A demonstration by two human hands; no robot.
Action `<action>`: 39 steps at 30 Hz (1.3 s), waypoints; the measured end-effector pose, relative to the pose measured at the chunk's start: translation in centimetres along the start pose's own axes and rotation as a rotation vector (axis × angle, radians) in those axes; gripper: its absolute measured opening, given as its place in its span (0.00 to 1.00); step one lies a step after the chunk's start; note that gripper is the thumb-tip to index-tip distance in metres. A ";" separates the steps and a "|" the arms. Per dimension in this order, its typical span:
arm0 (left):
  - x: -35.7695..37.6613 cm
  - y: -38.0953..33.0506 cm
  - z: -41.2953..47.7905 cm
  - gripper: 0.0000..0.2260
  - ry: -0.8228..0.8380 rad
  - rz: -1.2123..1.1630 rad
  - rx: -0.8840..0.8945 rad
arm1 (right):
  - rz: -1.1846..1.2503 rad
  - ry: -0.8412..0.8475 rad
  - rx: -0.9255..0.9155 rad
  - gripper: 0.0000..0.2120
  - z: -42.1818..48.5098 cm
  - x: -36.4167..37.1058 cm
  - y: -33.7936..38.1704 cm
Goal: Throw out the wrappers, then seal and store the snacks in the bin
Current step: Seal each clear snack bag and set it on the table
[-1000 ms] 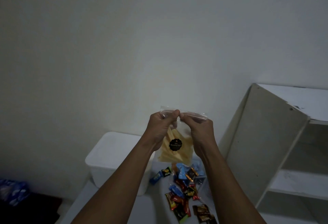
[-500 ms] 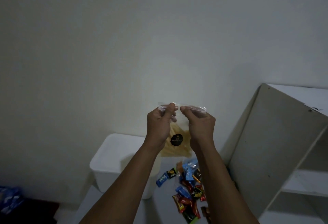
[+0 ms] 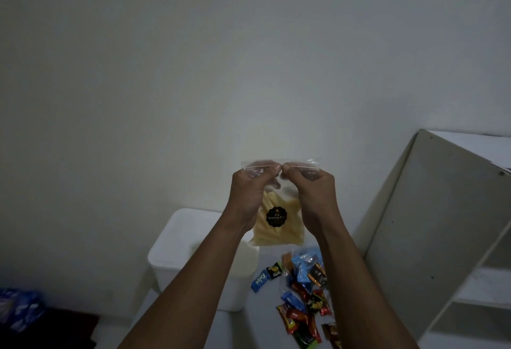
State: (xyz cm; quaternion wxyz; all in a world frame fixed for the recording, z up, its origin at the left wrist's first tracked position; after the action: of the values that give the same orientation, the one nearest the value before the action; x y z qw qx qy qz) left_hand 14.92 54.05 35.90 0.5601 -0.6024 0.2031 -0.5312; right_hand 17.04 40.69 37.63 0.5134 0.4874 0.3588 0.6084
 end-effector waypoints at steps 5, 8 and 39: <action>0.3 -0.8 -0.5 0.05 -0.047 0.031 0.076 | 0.001 -0.079 -0.031 0.02 -0.2 0.4 0.3; 0.8 -1.5 -1.1 0.06 -0.065 0.069 0.132 | 0.057 -0.184 -0.019 0.03 -0.4 -0.1 0.2; 0.4 -1.7 -1.0 0.07 -0.276 0.053 0.254 | 0.361 -0.378 0.048 0.07 0.3 -3.2 -0.5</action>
State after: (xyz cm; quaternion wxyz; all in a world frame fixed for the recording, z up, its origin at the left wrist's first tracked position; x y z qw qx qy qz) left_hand 13.58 53.73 37.33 0.6680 -0.5884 0.0717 -0.4500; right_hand 17.41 37.67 36.52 0.4425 0.6605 0.1781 0.5798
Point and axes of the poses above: each hand's wrist, its own z-axis towards the middle knuckle, its own x-axis out of the palm, y = z × x, the point moved 5 cm from there along z, towards the middle knuckle, and after that the axes turned 10 degrees about -y, right-handed, at the moved point
